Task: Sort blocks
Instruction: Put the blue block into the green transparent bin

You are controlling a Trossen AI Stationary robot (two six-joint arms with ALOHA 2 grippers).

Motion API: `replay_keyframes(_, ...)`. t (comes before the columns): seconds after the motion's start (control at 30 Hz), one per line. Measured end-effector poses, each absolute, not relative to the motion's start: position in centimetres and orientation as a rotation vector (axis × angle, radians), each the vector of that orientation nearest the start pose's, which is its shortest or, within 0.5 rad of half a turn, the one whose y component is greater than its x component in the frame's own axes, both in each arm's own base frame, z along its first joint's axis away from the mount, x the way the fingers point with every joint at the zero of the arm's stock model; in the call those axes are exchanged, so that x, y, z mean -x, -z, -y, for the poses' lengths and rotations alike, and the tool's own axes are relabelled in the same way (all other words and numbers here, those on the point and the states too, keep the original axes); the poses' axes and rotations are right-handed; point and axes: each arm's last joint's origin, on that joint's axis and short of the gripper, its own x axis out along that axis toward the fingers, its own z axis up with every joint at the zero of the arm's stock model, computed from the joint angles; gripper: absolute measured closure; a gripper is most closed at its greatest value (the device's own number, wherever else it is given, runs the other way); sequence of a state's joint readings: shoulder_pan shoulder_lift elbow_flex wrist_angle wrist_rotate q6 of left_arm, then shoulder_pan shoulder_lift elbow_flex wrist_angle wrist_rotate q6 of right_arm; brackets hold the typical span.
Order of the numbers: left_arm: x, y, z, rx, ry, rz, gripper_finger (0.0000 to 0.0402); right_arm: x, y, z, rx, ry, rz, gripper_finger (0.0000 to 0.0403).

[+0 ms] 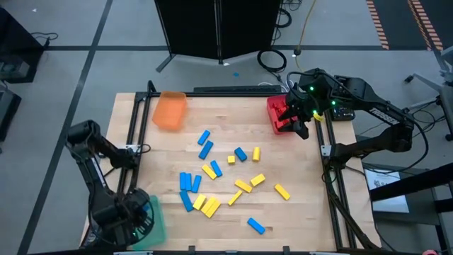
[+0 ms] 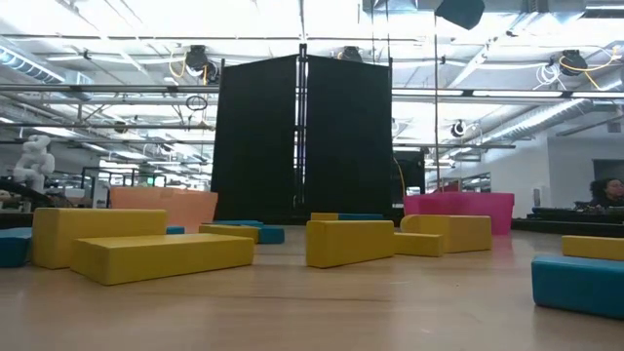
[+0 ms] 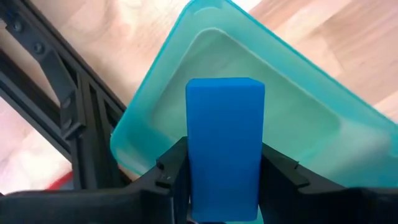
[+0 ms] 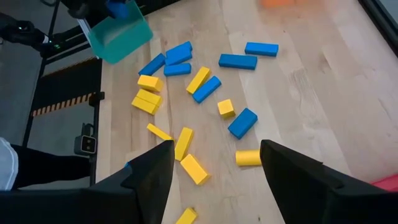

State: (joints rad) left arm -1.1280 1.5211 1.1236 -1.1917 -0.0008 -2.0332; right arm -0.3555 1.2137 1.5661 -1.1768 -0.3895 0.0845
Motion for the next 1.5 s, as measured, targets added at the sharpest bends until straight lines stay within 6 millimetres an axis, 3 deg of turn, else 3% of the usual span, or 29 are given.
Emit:
replay_keyframes(0.37,-11.4,-22.5,23.9,0.649,-0.597,-1.470,0.0267,-19.2,-42.2,6.0,-0.380,0.000,-0.771,0.0167)
replay_keyframes(0.6,-11.4,-22.5,23.9,0.650,-0.597,-1.468,0.0199,-19.2,-42.2,6.0,-0.381,0.000,-0.771,0.0167)
replay_keyframes(0.77,-11.7,-22.5,23.9,0.666,-0.591,-1.465,0.0189,-19.2,-42.2,6.0,-0.381,0.000,-0.771,0.0167)
replay_keyframes(0.9,-13.2,-22.8,23.3,0.707,-0.586,-1.373,0.0188,-19.2,-42.2,6.0,-0.382,-0.002,-0.771,0.0167)
replay_keyframes(1.03,-15.5,-24.2,21.0,0.704,-0.612,-1.185,0.0187,-19.2,-42.2,6.0,-0.379,-0.004,-0.771,0.0167)
replay_keyframes(1.2,-18.3,-26.9,16.6,0.572,-0.632,-1.002,0.0186,-19.2,-42.2,6.0,-0.379,-0.005,-0.772,0.0167)
replay_keyframes(1.33,-20.7,-28.3,12.2,0.430,-0.690,-0.890,0.0186,-19.2,-42.2,6.0,-0.372,-0.008,-0.772,0.0167)
replay_keyframes(1.5,-24.0,-28.8,5.5,0.524,-0.876,-0.807,0.0186,-19.2,-42.2,6.0,-0.371,-0.009,-0.773,0.0167)
